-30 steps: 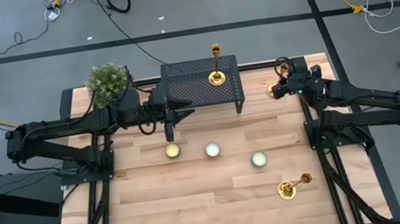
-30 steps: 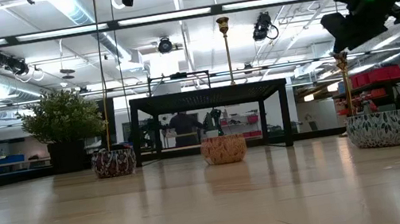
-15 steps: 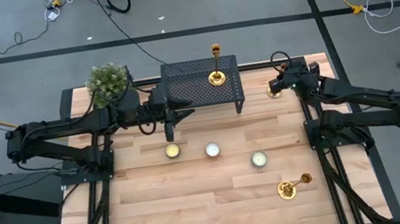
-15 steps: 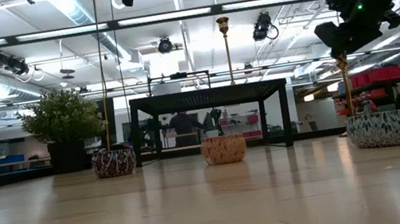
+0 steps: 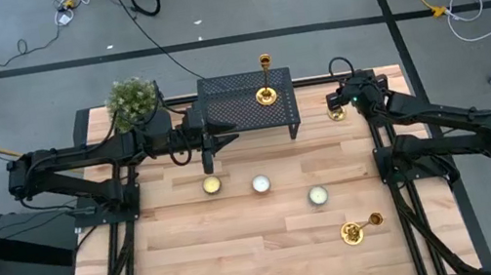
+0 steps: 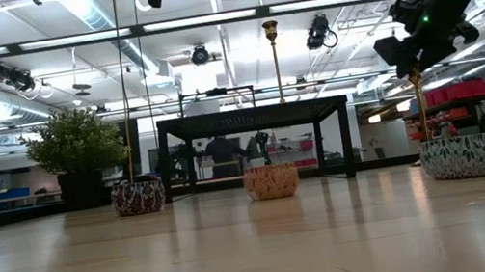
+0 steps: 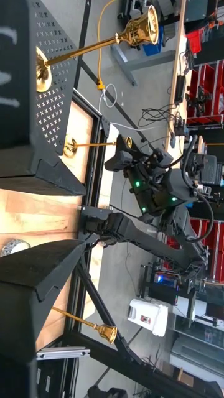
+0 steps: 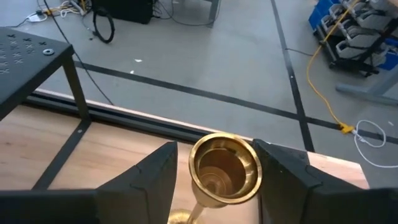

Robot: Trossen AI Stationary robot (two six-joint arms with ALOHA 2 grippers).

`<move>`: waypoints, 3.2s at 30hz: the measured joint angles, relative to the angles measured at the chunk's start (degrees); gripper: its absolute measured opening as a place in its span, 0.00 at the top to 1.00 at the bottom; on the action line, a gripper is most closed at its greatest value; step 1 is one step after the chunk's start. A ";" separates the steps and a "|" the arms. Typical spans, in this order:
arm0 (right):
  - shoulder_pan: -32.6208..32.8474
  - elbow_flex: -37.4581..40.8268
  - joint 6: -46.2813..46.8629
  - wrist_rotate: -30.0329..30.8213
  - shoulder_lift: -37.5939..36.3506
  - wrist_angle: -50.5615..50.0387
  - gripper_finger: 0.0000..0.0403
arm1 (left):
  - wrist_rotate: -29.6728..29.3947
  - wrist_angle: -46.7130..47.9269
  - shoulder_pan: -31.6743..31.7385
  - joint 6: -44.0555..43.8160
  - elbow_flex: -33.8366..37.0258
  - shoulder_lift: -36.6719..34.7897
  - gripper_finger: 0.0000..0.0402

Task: Pick & Place candle stick holders
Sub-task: Put the top gold candle holder on the shelf aligned with the other gold candle holder

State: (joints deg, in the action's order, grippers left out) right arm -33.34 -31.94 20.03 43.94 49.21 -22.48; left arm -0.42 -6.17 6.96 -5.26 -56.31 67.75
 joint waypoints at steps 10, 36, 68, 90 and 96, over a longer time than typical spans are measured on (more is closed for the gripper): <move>-0.06 -0.02 0.00 0.06 0.02 0.00 0.49 | 0.00 0.00 0.00 0.00 0.00 0.00 0.68; -0.04 -0.02 -1.55 0.06 0.02 0.20 0.64 | 0.01 -0.01 0.00 0.02 0.00 0.00 0.68; -0.06 -6.49 -11.00 -1.88 -0.24 6.25 0.67 | 0.02 0.00 -0.02 -0.04 0.00 0.00 0.68; 0.40 -23.15 -18.34 -10.55 -0.22 4.23 0.67 | -0.53 0.66 0.22 -0.04 0.09 -2.22 0.68; 2.02 -25.48 -16.59 -14.56 -0.22 3.38 0.67 | -3.38 0.46 1.31 0.33 -0.02 -5.81 0.68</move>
State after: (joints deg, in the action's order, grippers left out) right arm -31.33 -57.42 3.44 29.38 48.99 -19.10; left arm -3.81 -5.71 8.27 -4.92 -56.34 61.93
